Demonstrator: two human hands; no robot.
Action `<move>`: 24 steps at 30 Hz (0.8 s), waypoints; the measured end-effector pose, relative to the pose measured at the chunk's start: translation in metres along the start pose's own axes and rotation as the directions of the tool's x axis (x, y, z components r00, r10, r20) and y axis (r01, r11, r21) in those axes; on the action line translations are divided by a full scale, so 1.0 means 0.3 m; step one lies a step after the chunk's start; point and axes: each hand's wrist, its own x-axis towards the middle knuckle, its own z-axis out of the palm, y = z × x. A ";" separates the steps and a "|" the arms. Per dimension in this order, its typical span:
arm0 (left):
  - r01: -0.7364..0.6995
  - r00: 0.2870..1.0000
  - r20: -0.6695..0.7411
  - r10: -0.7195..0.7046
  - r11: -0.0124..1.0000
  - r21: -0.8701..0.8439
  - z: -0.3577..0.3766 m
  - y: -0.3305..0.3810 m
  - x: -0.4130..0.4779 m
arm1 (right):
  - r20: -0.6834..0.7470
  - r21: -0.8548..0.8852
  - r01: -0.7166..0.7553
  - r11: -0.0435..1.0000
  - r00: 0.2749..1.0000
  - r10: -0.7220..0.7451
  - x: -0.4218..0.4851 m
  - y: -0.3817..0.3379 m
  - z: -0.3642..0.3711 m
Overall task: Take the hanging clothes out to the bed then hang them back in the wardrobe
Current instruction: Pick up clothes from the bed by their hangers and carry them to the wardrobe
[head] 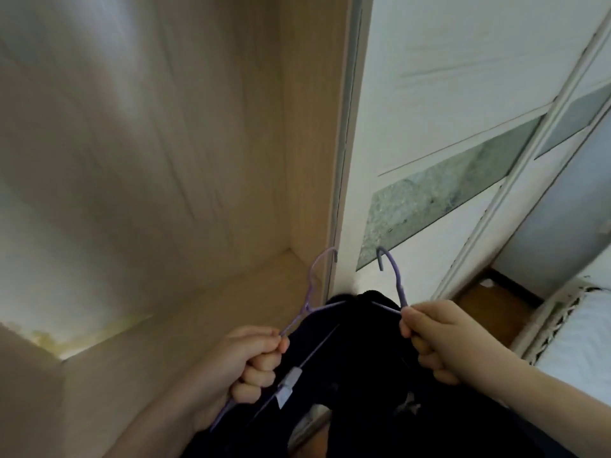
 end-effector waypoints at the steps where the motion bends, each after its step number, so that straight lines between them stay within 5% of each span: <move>1: 0.006 1.000 -0.022 -0.006 1.000 -0.001 0.007 -0.025 0.005 | 0.018 0.000 -0.021 1.000 1.000 0.021 0.027 0.022 0.013; 10: 0.047 0.987 -0.144 -0.069 0.988 -0.147 0.017 -0.201 -0.023 | 0.177 -0.037 -0.078 0.996 0.981 0.083 0.168 0.156 0.148; 24: 0.029 0.940 -0.318 -0.125 0.957 -0.289 -0.172 -0.352 -0.154 | 0.174 -0.042 -0.123 0.992 0.976 0.129 0.149 0.285 0.388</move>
